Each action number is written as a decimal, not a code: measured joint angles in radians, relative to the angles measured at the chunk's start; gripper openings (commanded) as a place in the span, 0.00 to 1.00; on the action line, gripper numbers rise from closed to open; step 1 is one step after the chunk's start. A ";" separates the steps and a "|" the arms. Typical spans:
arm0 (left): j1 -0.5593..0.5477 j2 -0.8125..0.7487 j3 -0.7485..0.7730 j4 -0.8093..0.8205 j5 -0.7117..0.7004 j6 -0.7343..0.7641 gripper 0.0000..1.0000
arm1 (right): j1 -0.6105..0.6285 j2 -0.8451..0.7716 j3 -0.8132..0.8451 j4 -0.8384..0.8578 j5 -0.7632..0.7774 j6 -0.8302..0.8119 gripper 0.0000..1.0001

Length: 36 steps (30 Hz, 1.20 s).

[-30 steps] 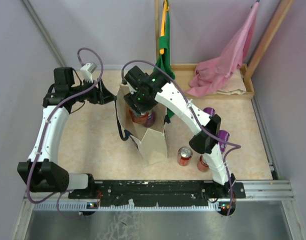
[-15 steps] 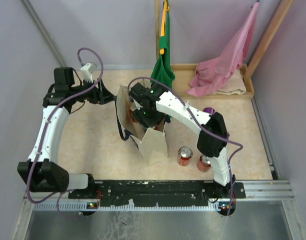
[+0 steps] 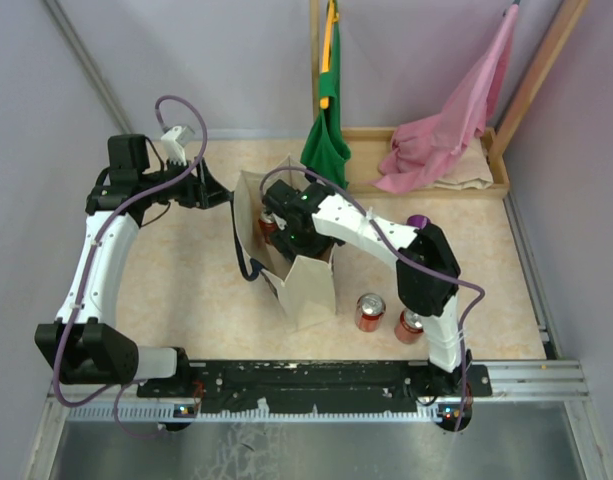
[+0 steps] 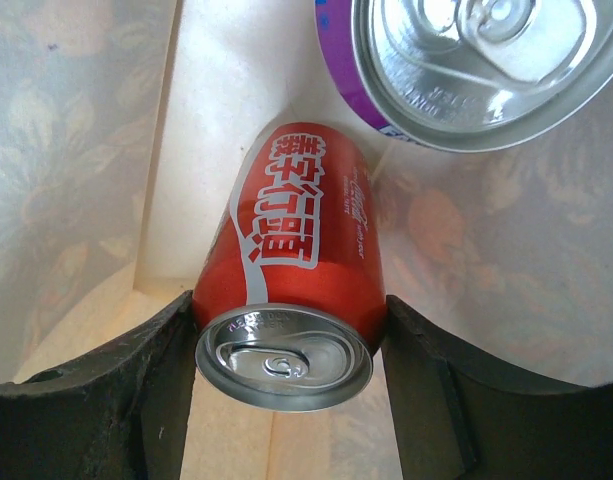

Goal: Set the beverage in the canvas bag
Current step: Place the drink in the canvas bag.

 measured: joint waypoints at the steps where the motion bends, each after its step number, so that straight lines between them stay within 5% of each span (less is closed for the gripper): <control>1: 0.000 0.000 0.000 0.000 0.000 0.000 0.70 | 0.000 0.000 0.000 0.006 0.001 0.000 0.00; 10: 0.000 0.009 0.002 0.000 0.001 0.004 0.70 | 0.000 -0.016 -0.038 0.056 0.013 -0.001 0.63; 17: 0.000 0.013 0.004 0.000 0.002 0.004 0.70 | 0.000 -0.035 -0.054 0.068 0.024 -0.009 0.97; 36: 0.000 0.013 0.028 0.001 0.018 0.008 0.69 | 0.008 -0.213 0.092 0.168 0.113 -0.054 0.99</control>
